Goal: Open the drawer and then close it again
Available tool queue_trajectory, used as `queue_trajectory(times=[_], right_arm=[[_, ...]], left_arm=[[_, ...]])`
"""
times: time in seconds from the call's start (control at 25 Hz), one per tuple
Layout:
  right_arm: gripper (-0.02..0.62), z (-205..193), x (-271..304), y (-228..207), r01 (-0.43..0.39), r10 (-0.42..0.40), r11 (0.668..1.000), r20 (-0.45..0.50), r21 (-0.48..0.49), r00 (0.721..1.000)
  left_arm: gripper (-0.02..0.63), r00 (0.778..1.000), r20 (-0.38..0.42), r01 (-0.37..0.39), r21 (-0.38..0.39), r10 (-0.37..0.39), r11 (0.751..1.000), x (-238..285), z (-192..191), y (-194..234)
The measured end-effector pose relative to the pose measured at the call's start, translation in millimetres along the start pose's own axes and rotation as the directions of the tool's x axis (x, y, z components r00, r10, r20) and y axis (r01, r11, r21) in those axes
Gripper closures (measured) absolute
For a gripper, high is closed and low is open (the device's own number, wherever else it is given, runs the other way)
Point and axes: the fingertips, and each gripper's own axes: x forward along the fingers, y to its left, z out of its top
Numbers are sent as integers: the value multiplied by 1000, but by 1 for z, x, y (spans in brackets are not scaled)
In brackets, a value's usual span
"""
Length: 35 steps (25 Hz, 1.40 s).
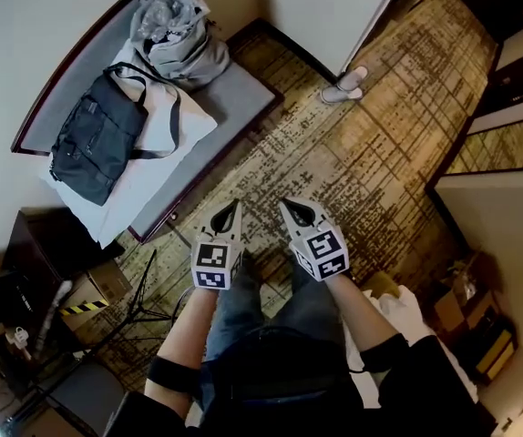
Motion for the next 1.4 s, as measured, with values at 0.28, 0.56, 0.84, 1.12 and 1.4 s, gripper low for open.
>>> queue_trajectory(times=[0.28, 0.56, 0.84, 1.12, 1.4], right_arm=[[594, -26, 17, -50, 8, -8, 1000, -28, 3, 1000], [594, -82, 92, -106, 34, -34, 999, -14, 4, 999], [594, -166, 193, -154, 52, -52, 998, -23, -41, 998], [594, -236, 267, -195, 75, -75, 996, -21, -38, 997], [594, -273, 301, -228, 96, -96, 995, 7, -22, 995]], left_arm=[[606, 992, 28, 120, -462, -121, 879, 73, -23, -1], [606, 989, 63, 144, -663, -137, 735, 174, -98, 36], [600, 982, 145, 187, -769, -118, 611, 290, -191, 86], [519, 960, 262, 276, -835, -98, 477, 390, -250, 122], [433, 956, 292, 280, -885, -25, 371, 453, -290, 153]])
